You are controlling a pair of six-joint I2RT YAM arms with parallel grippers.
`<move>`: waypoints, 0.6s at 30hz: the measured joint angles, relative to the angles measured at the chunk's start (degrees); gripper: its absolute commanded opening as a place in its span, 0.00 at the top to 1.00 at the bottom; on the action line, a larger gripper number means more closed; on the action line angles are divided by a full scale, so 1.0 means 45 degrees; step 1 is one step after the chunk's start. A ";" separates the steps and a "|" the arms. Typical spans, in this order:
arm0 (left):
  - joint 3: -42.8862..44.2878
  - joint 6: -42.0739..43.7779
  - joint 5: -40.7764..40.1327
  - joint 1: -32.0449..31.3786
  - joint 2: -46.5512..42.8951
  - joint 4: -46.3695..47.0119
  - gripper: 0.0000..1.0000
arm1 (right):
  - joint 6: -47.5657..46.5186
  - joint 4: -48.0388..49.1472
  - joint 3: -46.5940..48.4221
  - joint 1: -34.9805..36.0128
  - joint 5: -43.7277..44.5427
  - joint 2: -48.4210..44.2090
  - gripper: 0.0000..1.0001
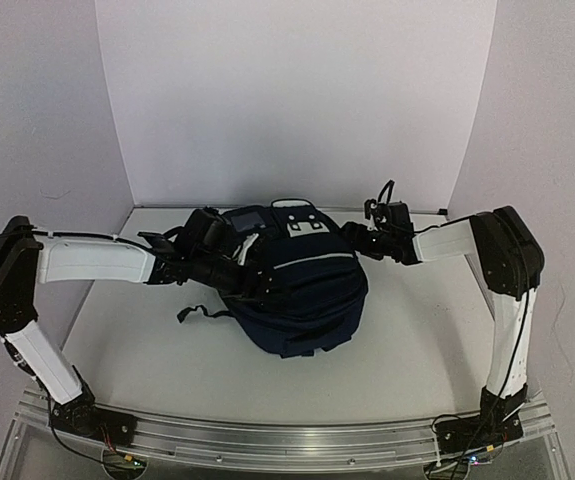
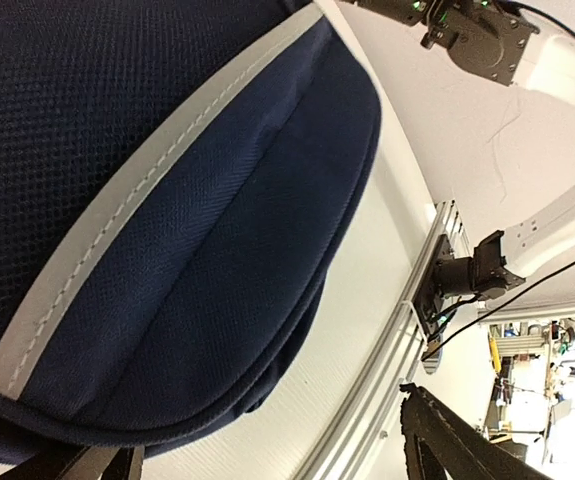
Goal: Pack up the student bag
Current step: Adjust the stationery in the student bag.
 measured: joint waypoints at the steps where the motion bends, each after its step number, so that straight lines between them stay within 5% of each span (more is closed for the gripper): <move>1: -0.0057 0.0013 -0.0118 0.0028 -0.0469 -0.0381 0.11 | -0.0261 -0.0256 0.0000 0.0085 0.0101 -0.0112 0.08; 10: -0.0458 0.0120 -0.1072 0.2350 -0.3314 -0.2071 0.10 | -0.1213 -0.2572 -0.1099 0.0382 0.1039 -0.3402 0.07; 18: -0.1014 0.0930 -0.0948 0.2727 -0.2979 -0.2232 0.11 | 0.0207 -0.3431 -0.2415 0.0636 -0.0249 -0.6106 0.16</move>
